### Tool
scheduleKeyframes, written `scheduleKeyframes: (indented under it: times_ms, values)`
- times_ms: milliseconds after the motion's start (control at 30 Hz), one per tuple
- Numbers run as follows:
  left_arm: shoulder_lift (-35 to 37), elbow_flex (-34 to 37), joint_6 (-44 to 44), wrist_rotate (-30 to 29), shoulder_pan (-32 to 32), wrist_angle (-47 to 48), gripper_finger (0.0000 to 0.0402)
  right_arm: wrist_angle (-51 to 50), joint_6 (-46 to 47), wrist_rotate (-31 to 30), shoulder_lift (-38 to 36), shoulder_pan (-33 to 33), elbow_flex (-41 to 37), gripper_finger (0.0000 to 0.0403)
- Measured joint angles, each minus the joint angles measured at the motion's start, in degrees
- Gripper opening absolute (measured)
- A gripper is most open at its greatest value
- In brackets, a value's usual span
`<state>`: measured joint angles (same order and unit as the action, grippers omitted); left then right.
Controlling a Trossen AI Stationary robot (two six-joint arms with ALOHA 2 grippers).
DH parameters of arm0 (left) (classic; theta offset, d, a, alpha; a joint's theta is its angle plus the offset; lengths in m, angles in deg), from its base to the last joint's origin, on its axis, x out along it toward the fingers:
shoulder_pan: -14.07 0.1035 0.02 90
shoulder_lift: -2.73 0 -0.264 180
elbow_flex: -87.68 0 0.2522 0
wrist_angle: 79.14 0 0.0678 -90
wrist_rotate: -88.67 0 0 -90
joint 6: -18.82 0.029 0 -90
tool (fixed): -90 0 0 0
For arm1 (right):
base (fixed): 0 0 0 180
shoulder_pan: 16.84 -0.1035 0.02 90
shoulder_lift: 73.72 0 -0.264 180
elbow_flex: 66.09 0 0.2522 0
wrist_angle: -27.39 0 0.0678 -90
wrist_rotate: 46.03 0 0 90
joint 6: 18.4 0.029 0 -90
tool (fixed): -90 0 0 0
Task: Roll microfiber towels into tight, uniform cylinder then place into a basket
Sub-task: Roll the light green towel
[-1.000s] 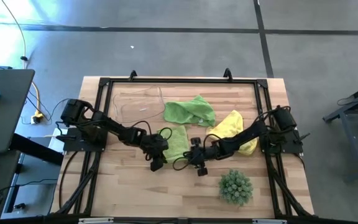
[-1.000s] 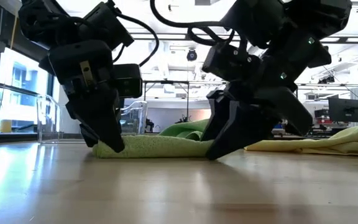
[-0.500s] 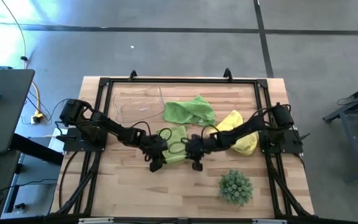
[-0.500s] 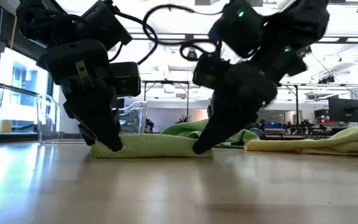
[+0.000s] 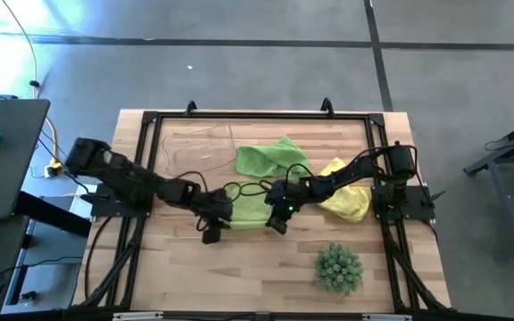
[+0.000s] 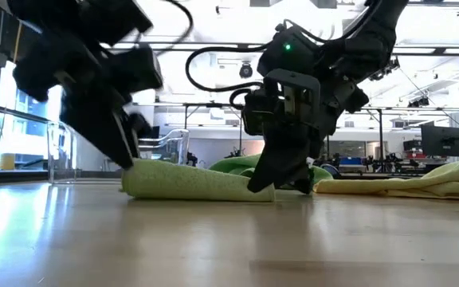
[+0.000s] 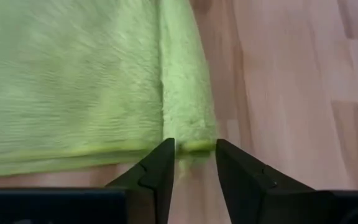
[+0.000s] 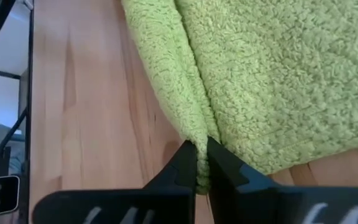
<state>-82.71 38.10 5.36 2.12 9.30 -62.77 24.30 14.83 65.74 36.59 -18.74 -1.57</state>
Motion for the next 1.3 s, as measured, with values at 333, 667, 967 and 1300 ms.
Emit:
scheduleKeyframes:
  times_ms: [333,667,967,1300]
  values:
    - [-0.10,-0.22,4.67,-13.91,-8.39,-5.36,0.0110,0.72,0.13,-1.24,-0.06,-0.04,-0.06,0.0005]
    - [-8.08,-0.26,4.69,-18.61,-10.40,-11.04,0.0136,0.87,-0.06,-1.66,-0.06,-0.04,-0.07,0.0005]
    - [-12.35,-0.50,1.87,-17.96,-8.73,-12.07,0.0143,1.25,-1.69,-1.86,-0.03,-0.01,-0.07,0.0010]
    - [-12.27,-0.63,-5.76,-6.44,-4.09,-10.33,0.0132,-2.48,-10.16,0.38,-4.27,0.14,-0.28,0.0111]
